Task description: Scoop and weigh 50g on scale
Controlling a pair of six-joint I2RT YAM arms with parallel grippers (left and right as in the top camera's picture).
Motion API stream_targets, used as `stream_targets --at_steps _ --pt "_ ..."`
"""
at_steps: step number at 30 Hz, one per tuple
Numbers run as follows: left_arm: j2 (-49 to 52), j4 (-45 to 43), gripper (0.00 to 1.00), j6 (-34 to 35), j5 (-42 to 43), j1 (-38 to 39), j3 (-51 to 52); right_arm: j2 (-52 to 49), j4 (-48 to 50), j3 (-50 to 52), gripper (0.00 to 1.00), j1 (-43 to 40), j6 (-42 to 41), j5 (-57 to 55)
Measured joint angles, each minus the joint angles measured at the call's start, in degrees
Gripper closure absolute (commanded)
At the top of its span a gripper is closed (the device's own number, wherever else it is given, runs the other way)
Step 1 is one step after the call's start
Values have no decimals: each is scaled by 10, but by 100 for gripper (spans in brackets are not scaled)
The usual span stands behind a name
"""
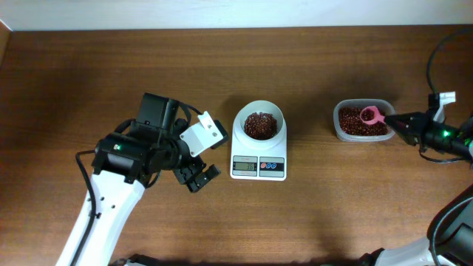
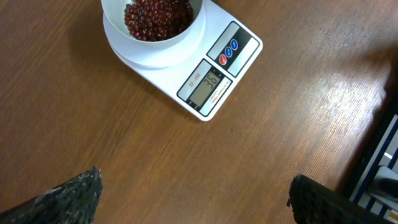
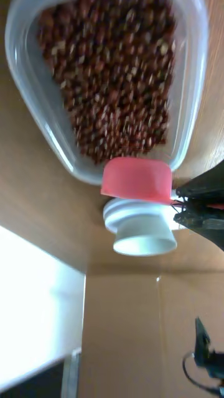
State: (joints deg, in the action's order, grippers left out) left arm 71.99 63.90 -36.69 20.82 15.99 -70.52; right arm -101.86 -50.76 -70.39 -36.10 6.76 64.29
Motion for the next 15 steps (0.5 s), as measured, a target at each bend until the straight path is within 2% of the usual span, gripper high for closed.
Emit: stream_targets --at_steps 5,11,15 --pt "0 0 1 0 0 0 0 0 2 0 96 64 -3 52" --pt "0 0 1 0 0 0 0 0 20 0 96 188 -9 70" --pt "0 0 1 0 0 0 0 0 102 0 96 269 -61 75"
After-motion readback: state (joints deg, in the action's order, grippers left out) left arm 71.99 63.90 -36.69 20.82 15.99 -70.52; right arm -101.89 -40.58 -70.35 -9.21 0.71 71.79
